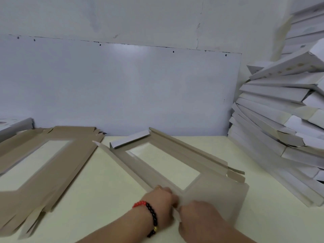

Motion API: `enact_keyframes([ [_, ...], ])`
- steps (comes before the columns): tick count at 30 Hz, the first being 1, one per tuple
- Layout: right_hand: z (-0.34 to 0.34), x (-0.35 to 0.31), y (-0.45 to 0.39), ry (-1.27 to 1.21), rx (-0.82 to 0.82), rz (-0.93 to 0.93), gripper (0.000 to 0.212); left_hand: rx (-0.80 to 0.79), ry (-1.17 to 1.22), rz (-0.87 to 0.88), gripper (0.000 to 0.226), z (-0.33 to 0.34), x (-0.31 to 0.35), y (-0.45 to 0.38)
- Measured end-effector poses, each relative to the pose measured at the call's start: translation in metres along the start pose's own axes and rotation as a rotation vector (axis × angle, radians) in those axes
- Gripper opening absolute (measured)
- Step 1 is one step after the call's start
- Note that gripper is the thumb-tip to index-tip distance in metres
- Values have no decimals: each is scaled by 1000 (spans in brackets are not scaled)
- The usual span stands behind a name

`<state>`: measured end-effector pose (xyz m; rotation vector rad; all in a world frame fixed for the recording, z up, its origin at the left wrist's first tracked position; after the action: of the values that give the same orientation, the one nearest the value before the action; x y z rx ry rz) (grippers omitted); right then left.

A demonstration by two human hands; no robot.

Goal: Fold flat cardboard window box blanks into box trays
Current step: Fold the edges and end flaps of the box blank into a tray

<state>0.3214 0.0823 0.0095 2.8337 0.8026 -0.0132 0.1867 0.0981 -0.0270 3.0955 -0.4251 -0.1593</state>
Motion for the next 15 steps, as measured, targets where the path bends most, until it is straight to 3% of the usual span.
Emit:
enact_keyframes([
  [3,-5,-1,1,-102,18,-103,33,29,-72,135,18,2,10,4],
  [6,-18,18,9,-351,-94,-226,36,69,91,189,20,-3,-22,13],
  [9,-20,54,7,-145,-285,-277,76,34,146,231,24,-4,-53,17],
  [11,-21,74,5,-86,-278,-247,88,-8,129,220,28,-4,-69,22],
  [15,-17,102,6,-22,-116,-186,67,-141,71,117,25,-6,-87,31],
])
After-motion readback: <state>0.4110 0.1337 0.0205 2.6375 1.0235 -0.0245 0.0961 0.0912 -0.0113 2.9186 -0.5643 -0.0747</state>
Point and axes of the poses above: each hand's wrist, its own y-axis away from the middle knuckle, its own z-axis out of the palm, x = y × z, the point moved 1 cm from there along -y, towards the middle knuckle, and after that the axes turned 8 degrees about -y, right-handed, at the moved point
